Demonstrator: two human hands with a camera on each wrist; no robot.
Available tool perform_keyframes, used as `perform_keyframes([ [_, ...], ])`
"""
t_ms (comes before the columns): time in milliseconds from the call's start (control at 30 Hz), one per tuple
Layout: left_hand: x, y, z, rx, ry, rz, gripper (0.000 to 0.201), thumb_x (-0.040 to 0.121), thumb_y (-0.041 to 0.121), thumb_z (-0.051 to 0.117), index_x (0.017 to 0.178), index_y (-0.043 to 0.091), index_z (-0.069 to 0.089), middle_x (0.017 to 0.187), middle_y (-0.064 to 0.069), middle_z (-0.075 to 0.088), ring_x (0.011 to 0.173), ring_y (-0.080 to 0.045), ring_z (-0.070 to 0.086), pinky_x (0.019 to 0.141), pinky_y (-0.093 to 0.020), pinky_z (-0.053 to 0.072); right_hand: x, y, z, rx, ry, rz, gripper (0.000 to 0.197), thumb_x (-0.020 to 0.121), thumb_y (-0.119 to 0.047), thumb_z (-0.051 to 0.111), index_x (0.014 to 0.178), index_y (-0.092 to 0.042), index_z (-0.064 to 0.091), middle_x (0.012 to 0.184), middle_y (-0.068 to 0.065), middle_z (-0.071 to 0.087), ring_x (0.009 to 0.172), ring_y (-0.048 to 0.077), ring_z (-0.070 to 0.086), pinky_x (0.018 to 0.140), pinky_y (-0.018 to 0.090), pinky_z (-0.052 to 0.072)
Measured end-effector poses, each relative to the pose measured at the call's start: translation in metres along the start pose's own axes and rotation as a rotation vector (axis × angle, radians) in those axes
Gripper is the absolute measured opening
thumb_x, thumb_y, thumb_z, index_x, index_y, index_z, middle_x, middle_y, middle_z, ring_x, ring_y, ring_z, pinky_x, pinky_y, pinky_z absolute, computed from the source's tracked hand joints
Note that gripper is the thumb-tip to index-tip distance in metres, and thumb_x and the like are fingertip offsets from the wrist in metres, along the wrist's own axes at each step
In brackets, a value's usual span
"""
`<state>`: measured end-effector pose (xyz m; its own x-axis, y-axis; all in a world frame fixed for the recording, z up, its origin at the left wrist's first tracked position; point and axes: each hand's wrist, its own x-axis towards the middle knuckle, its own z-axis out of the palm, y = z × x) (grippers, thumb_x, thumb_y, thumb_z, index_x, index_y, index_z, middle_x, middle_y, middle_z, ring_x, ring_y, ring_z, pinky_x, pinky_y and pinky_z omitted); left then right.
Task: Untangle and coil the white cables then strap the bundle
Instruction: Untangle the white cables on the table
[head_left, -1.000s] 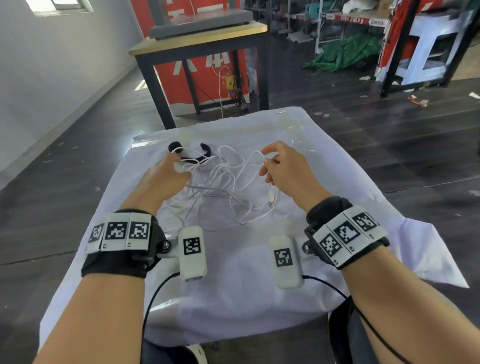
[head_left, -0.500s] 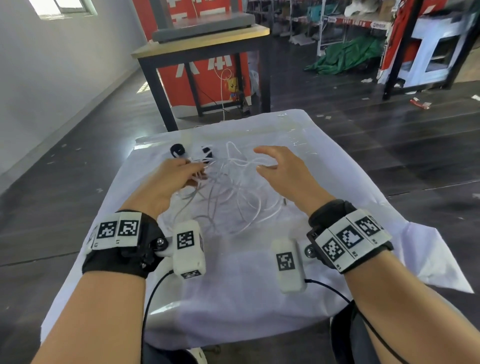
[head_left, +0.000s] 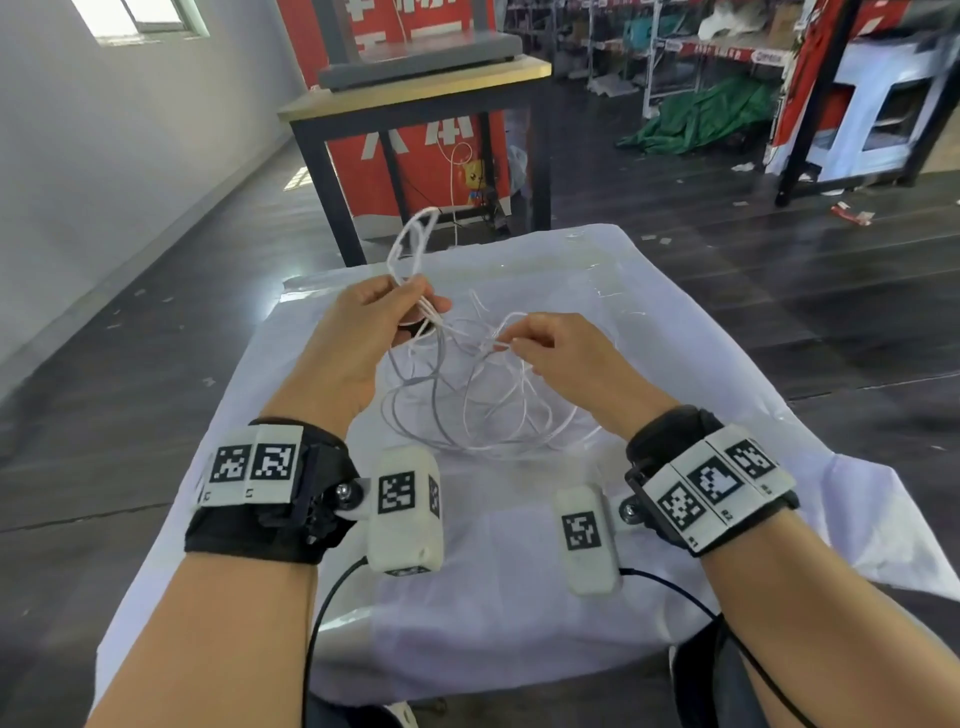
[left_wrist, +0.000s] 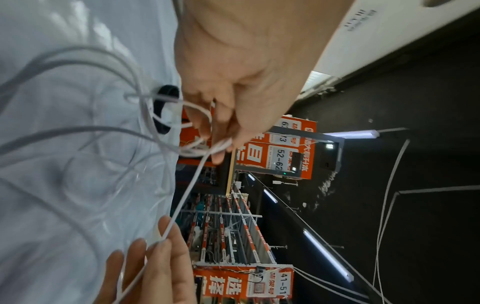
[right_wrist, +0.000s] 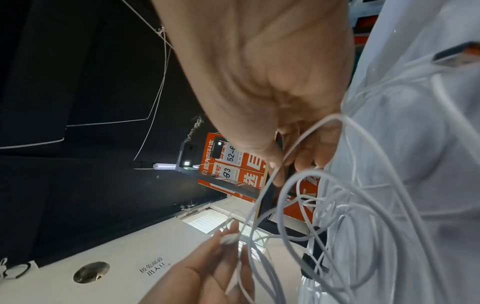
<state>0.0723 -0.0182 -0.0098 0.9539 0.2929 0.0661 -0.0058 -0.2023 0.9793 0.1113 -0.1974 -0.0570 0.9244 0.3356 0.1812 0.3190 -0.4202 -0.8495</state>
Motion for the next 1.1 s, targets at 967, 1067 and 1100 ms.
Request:
perform_keyframes([
  [967, 0.010, -0.016, -0.012, 0.310, 0.250, 0.001, 0.029, 0.093, 0.017, 0.056, 0.122, 0.020, 0.060, 0.118, 0.005, 0.060, 0.104, -0.015, 0.057, 0.091, -0.028, 0.045, 0.003, 0.005, -0.020, 0.291, 0.163, 0.125, 0.023, 0.093, -0.003, 0.052, 0.100, -0.014, 0.071, 0.099, 0.002, 0.067, 0.086, 0.010, 0.058, 0.079, 0.024, 0.048],
  [1067, 0.005, -0.012, -0.003, 0.447, 0.130, 0.133, 0.045, 0.092, 0.020, 0.058, 0.133, 0.032, 0.047, 0.130, 0.009, 0.048, 0.097, -0.013, 0.063, 0.090, -0.033, 0.050, -0.004, -0.004, -0.019, 0.323, -0.112, 0.082, 0.024, 0.092, -0.005, 0.057, 0.107, -0.018, 0.071, 0.107, -0.007, 0.070, 0.091, -0.003, 0.062, 0.079, 0.012, 0.049],
  [1100, 0.002, -0.010, 0.002, 0.419, 0.046, 0.161, 0.046, 0.092, 0.018, 0.059, 0.133, 0.034, 0.047, 0.130, 0.010, 0.047, 0.091, -0.009, 0.066, 0.088, -0.030, 0.052, -0.006, -0.006, -0.018, 0.303, -0.207, 0.072, 0.026, 0.092, -0.004, 0.057, 0.110, -0.016, 0.070, 0.107, -0.008, 0.070, 0.090, -0.007, 0.062, 0.079, 0.009, 0.048],
])
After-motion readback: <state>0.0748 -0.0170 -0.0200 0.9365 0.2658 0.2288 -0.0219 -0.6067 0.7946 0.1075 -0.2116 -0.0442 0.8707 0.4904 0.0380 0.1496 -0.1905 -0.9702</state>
